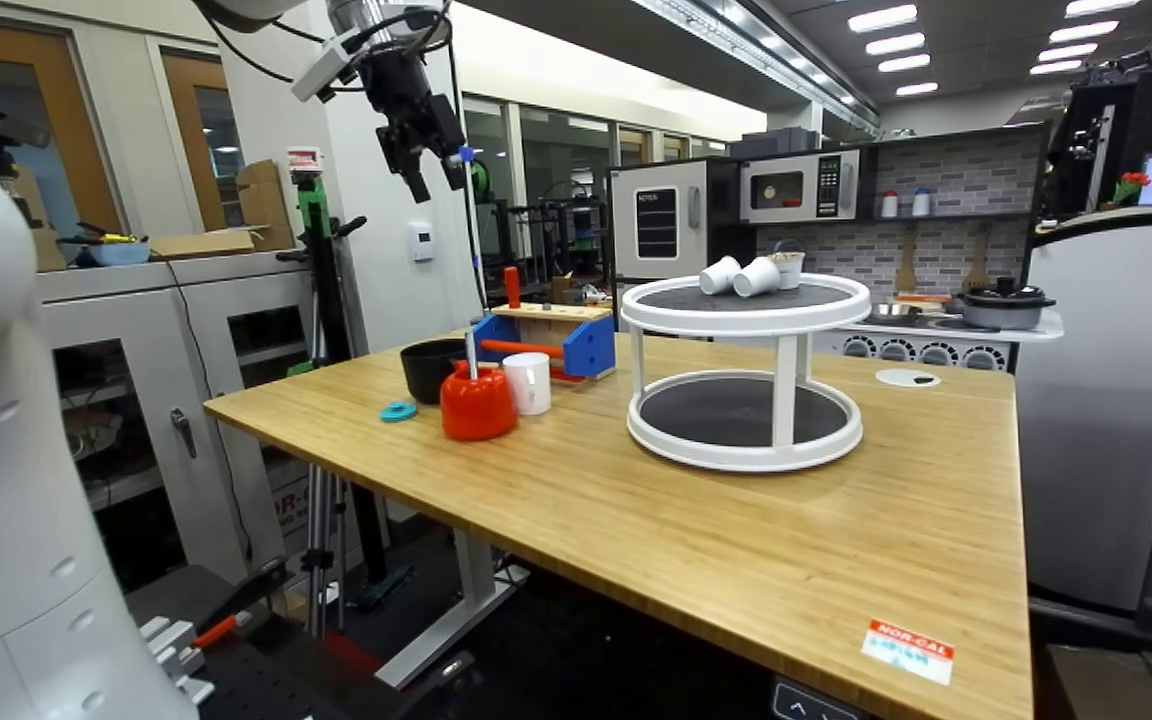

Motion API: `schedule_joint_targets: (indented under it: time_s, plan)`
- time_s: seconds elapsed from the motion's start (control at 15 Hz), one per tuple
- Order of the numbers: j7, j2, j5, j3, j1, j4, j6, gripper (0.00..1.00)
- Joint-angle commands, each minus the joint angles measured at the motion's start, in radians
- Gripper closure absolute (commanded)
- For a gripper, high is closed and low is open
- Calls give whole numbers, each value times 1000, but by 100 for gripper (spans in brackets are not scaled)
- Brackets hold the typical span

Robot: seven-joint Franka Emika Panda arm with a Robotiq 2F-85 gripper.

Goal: Put the marker in the kettle on the table

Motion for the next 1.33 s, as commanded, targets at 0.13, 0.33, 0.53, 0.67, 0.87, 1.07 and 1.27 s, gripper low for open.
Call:
schedule_joint_targets:
  time_s: [0.13,0.33,0.53,0.67,0.87,1.07,1.27]
  plan:
    - [-121,143,44,-38,48,129,-47,0]
    - [-154,172,86,-50,69,125,-62,0]
    - [-134,192,62,-54,77,115,-97,0]
    - [-134,205,73,-56,85,107,-111,0]
    - [-136,228,78,-52,102,105,-115,0]
    - [-139,244,77,-49,124,102,-115,0]
    - [-111,260,53,-52,133,103,-105,0]
